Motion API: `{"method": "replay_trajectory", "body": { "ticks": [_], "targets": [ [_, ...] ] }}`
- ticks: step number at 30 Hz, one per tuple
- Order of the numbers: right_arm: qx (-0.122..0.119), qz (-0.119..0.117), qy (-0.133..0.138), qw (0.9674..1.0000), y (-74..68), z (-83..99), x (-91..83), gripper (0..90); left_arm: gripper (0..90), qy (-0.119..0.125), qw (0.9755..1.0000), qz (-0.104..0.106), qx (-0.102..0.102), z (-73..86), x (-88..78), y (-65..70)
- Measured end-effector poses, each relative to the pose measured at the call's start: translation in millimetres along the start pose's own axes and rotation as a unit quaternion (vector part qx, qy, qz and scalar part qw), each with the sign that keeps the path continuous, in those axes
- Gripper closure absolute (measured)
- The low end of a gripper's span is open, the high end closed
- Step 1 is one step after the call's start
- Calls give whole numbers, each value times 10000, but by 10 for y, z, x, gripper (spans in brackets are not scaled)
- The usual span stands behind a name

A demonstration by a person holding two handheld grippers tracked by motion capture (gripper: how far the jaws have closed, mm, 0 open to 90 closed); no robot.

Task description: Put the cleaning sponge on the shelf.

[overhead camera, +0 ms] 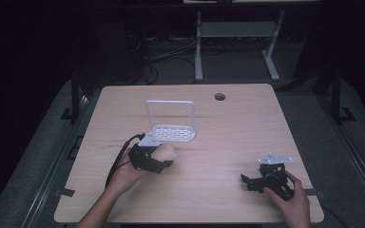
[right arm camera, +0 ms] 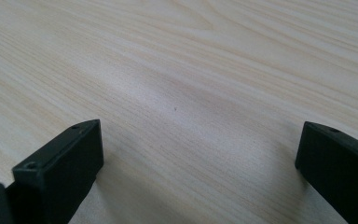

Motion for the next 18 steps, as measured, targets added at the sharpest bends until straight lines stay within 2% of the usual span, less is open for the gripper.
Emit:
{"method": "replay_trajectory", "body": {
  "ticks": [18],
  "targets": [
    [-1, 0, 0, 10000, 0, 0, 0, 7, 266, 71, 9999, -64, -46, -219, 154, -112]
  ]
}}
Point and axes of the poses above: each handheld gripper's, and its own axes: x roughly forward along the jaws, z roughly out of its underside, y roughly to its right, the point moved 5 cm from there along x, roughly forward along the jaws, and after that the axes turned 1 degree about -x, right-handed, at the moved point
